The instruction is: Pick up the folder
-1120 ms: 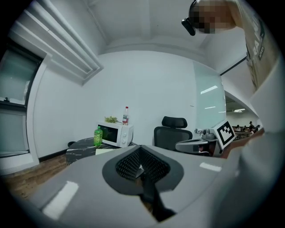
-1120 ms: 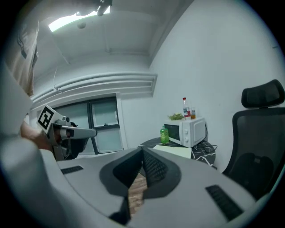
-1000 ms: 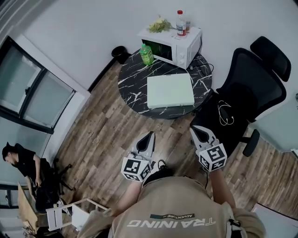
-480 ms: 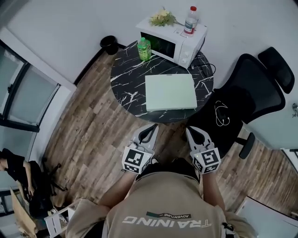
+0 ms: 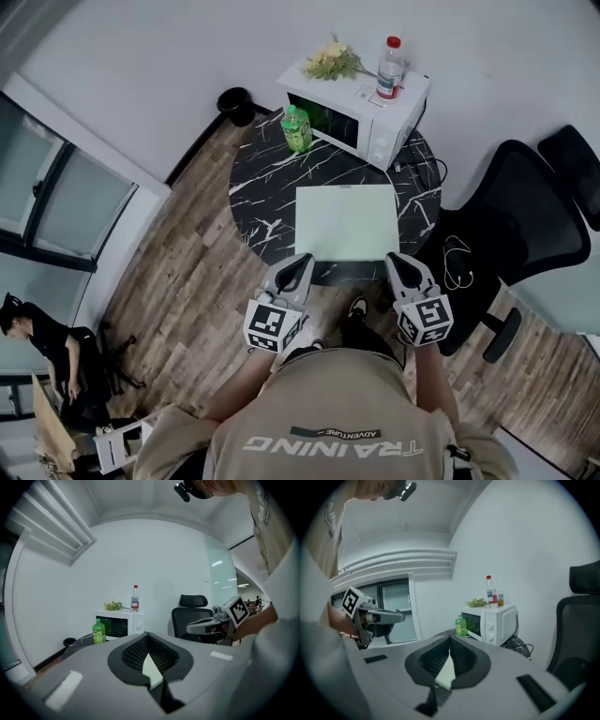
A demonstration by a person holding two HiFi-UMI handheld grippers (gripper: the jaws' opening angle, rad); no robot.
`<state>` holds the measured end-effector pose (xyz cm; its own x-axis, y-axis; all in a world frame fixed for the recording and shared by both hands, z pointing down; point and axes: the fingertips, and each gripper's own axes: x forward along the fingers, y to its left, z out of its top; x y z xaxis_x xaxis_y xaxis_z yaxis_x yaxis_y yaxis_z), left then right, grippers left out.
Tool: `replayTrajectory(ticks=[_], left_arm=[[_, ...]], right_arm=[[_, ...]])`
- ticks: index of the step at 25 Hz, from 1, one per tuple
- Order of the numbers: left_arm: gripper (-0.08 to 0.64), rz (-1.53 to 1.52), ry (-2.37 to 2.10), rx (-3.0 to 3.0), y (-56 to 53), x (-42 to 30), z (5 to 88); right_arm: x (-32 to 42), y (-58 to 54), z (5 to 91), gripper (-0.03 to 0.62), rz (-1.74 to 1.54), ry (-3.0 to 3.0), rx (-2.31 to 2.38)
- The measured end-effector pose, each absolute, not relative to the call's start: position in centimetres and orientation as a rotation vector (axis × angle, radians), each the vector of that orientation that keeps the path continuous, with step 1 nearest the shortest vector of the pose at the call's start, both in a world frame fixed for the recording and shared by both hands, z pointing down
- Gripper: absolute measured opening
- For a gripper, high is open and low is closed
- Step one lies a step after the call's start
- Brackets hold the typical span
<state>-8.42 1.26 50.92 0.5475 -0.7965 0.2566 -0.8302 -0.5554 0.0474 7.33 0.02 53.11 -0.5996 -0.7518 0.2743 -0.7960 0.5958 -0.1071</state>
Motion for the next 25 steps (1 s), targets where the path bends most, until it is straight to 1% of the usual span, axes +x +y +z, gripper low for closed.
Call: replayTrajectory(ticks=[4, 9, 14, 19, 25], left_arm=[[0.006, 0.36, -1.461, 2.573, -2.4, -7.7, 50.3], [0.006, 0.29, -1.508, 2.472, -6.5, -6.1, 50.8], [0.006, 0.342, -1.471, 2.402, -8.5, -6.4, 52.9], [0.006, 0.268, -1.351, 2.359, -10.9, -7.0, 55.0], [0.006, 0.247, -1.307, 2.403, -14.2, -8.6, 55.7]], right_arm=[[8.7, -5.2, 52.6, 0.009, 0.266, -2.646, 1.225], [10.3, -10.3, 54.1, 0.009, 0.311, -2.672, 1.171], [10.5, -12.6, 55.8, 0.009, 0.426, -2.664, 1.157], [10.4, -14.8, 56.8, 0.009, 0.442, -2.632, 1.152], [9.3, -16.7, 55.7, 0.009, 0.424, -2.57, 1.221]])
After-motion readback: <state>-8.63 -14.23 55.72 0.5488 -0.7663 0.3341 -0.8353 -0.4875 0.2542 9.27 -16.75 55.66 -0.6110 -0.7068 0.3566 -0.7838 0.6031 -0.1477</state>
